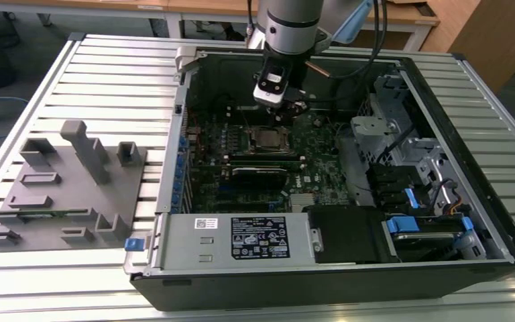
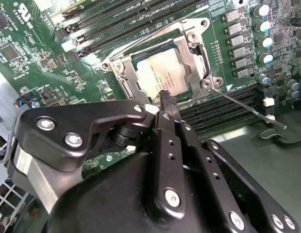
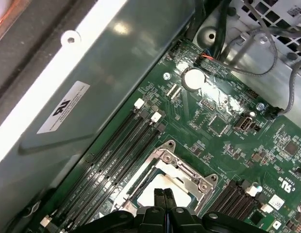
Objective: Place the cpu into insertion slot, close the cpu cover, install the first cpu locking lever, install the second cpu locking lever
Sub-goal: 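Close the cpu cover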
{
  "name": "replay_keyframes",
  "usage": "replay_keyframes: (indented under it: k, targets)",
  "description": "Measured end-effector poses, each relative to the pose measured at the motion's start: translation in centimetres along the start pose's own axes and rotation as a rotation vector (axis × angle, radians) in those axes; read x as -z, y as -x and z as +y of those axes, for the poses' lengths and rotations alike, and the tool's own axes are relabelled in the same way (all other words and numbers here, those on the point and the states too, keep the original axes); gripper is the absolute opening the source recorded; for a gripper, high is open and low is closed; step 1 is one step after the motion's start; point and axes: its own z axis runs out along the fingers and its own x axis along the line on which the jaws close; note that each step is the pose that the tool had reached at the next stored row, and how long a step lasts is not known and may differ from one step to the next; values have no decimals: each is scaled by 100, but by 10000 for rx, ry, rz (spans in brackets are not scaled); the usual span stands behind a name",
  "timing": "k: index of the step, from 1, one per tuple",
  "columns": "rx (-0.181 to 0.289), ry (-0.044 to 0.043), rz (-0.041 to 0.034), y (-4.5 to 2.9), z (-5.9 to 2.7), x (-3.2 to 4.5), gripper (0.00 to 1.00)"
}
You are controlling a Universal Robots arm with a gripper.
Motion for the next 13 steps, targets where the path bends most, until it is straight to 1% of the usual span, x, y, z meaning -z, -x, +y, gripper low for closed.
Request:
replay_keyframes:
  k: [2,3,13]
  targets:
    - [17,0,0,0,0,0,10]
    - [99,0,2,0,0,0,10]
    - [1902,7,30,0,0,-7,10]
